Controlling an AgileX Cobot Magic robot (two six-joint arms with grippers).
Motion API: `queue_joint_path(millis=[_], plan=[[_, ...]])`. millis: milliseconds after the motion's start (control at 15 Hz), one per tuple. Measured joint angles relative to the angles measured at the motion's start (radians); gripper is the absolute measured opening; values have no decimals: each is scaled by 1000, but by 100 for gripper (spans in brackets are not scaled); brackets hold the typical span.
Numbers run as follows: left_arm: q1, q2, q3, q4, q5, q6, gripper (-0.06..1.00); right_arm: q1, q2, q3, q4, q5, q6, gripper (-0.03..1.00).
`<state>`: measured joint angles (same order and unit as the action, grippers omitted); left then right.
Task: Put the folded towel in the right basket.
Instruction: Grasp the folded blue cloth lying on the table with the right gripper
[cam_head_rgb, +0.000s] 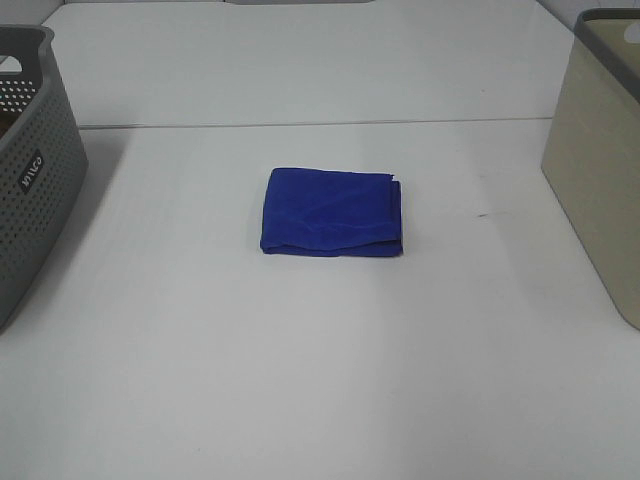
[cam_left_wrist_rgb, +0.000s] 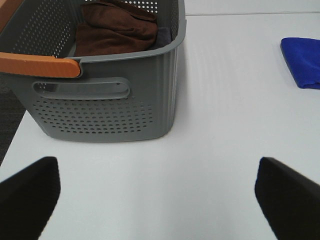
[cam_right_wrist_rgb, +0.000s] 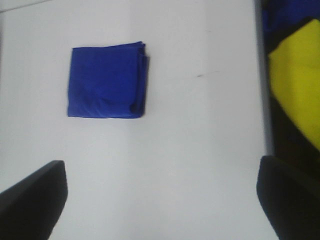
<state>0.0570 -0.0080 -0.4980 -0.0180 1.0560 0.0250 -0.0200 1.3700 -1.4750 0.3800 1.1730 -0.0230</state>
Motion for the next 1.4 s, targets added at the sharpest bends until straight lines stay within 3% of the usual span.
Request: queue_joint_path(millis=[133,333,400,533,933,1400], plan=[[0,0,0,0,0,0,99,18,79,-6,97,-68,-41,98],[0,0,0,0,0,0,99,168,308,-14,162,-242,-53,97],[0,0,0,0,0,0,99,206,393,-36,168,-261,-54,97],[0,0,0,0,0,0,99,243,643,-168,179,-215,-61,97],[0,0,0,0,0,0,99,243,958,-435,157,-146,-9,97],[0,0,0,0,0,0,99,242,1087,-468,163,-137,36,96]])
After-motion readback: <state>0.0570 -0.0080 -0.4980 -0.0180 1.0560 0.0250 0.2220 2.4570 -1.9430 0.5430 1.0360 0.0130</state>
